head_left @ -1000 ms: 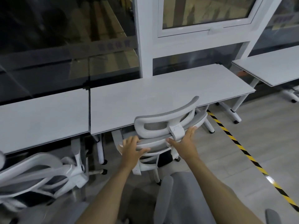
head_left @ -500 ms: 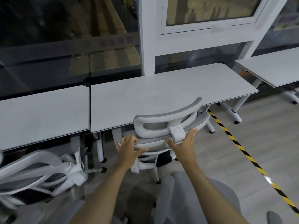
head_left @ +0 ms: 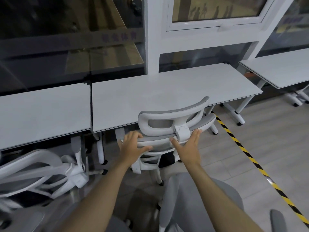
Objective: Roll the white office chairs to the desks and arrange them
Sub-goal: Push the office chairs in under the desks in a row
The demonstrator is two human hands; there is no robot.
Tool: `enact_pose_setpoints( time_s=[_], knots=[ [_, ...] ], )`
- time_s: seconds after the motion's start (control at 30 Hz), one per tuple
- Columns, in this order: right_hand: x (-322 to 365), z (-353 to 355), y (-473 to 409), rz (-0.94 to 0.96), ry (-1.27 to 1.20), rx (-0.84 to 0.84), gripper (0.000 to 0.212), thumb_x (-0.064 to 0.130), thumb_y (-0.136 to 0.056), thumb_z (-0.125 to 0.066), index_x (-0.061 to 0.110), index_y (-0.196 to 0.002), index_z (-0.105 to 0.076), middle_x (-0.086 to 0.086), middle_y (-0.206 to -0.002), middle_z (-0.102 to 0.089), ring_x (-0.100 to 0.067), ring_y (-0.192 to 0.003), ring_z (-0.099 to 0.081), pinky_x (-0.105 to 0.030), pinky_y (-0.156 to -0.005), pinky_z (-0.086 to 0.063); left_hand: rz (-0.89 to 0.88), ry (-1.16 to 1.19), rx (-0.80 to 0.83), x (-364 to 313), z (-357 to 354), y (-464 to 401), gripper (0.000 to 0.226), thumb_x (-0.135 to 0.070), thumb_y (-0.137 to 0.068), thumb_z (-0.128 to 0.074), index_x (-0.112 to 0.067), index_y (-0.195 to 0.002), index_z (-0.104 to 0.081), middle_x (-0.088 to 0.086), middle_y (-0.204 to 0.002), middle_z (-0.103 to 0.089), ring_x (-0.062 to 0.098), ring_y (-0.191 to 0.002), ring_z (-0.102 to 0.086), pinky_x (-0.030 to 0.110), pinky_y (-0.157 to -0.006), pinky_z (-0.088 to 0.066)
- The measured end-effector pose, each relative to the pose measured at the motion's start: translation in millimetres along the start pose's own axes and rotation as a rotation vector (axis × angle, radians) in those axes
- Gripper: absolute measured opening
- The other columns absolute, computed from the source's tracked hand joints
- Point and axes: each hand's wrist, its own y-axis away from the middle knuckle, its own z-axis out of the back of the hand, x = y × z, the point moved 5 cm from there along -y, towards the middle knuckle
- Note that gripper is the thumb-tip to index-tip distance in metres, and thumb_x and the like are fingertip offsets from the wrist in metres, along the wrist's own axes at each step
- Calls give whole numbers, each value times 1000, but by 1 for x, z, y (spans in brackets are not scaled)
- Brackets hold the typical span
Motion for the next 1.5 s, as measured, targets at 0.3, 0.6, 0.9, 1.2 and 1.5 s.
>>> enact_pose_setpoints(
  time_s=[0.3, 0.6, 0.9, 1.2, 1.5],
  knots=[
    [0, 56, 31, 84, 312, 125, 87, 54, -95, -62, 22, -161, -17, -7, -163, -33, -34, -143, -42, -50, -107, -43, 7, -311, -62, -19, 27, 38, 58, -71, -80, -60, -28, -118, -54, -10, -120, -54, 16, -115, -50, 38, -89, -45],
    [3, 102, 139, 292, 598, 265, 30, 40, -96, -55, 26, -120, -65, -3, -118, -72, -29, -112, -64, -36, -81, -48, 42, -308, 59, -70, 61, 148, 16, -35, -90, -56, -23, -101, -60, -4, -108, -65, 24, -104, -61, 39, -78, -52],
    [28, 133, 294, 596, 492, 394, 27, 41, -97, -55, 25, -114, -68, -2, -119, -72, -27, -109, -65, -43, -90, -54, 56, -397, -7, -102, 101, 330, 13, -33, -92, -54, -24, -93, -63, -2, -100, -69, 26, -95, -65, 34, -74, -50],
    [58, 106, 452, 782, 416, 495, 28, 38, -100, -56, 23, -120, -69, 0, -120, -72, -23, -112, -63, -31, -82, -47, 181, -453, -80, -99, 200, 486, 12, -29, -96, -50, -26, -88, -59, -1, -97, -67, 23, -89, -61, 37, -75, -50],
    [110, -6, 622, 892, 311, 684, 23, 37, -97, -58, 29, -114, -72, 6, -109, -72, -17, -99, -68, -34, -85, -54, 311, -438, -316, -16, 360, 646, 11, -33, -96, -52, -28, -90, -61, -9, -92, -65, 19, -88, -61, 35, -71, -48]
  ],
)
